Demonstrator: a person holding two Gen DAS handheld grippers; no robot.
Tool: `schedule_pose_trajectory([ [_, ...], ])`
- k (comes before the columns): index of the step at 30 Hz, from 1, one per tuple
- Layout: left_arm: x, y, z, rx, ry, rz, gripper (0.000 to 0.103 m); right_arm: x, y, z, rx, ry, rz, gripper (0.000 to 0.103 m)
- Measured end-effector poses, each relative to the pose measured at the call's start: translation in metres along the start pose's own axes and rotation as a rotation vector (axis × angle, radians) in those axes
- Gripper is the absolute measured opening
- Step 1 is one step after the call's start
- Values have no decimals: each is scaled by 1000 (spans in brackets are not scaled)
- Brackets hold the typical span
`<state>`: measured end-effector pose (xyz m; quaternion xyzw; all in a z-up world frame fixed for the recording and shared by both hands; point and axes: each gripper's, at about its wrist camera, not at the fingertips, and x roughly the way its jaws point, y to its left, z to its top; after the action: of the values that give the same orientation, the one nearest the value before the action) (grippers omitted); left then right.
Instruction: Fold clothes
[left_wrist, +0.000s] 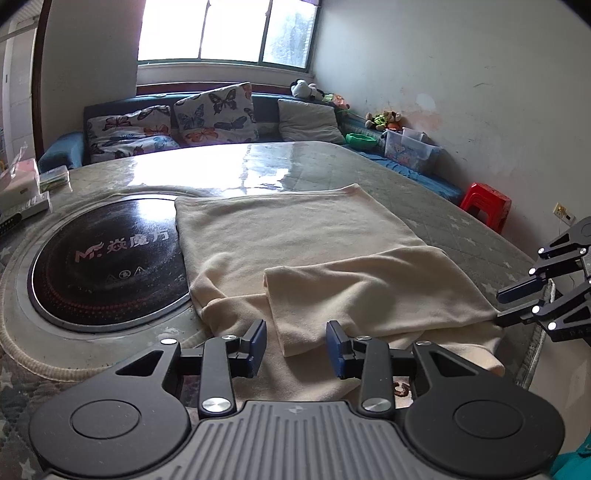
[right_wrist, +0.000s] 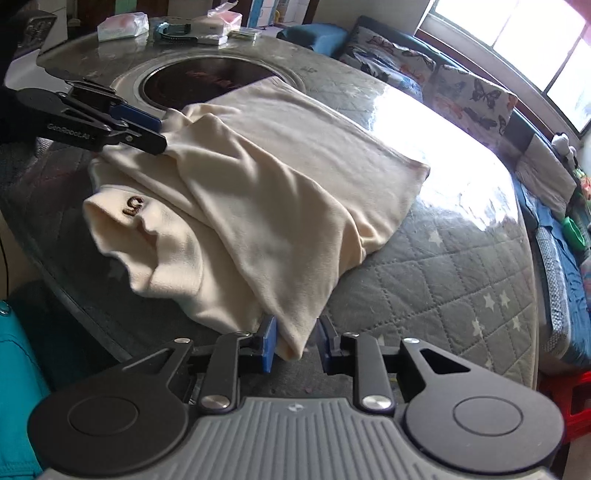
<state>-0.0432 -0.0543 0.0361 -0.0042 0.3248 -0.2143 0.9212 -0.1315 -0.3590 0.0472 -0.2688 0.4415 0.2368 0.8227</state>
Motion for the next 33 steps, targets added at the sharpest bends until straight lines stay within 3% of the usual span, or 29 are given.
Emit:
schedule_pose_trajectory([
  [5, 2, -2, -1, 24, 1, 1, 37, 5, -1, -3, 7, 17, -15, 21],
  [7, 0, -4, -2, 38, -7, 0, 36, 6, -1, -4, 9, 15, -18, 13],
  [11, -2, -9, -4, 85, -22, -3, 36, 7, -2, -5, 15, 12, -25, 6],
  [20, 8, -19, -9, 182, -3, 49, 36, 3, -3, -6, 25, -4, -38, 4],
  [28, 8, -23, -6, 200, -19, 85, 10, 8, -2, -5, 26, 4, -38, 9],
  [33, -3, -25, 6, 190, -77, 88, 6, 9, 1, -6, 9, 1, -51, 5],
])
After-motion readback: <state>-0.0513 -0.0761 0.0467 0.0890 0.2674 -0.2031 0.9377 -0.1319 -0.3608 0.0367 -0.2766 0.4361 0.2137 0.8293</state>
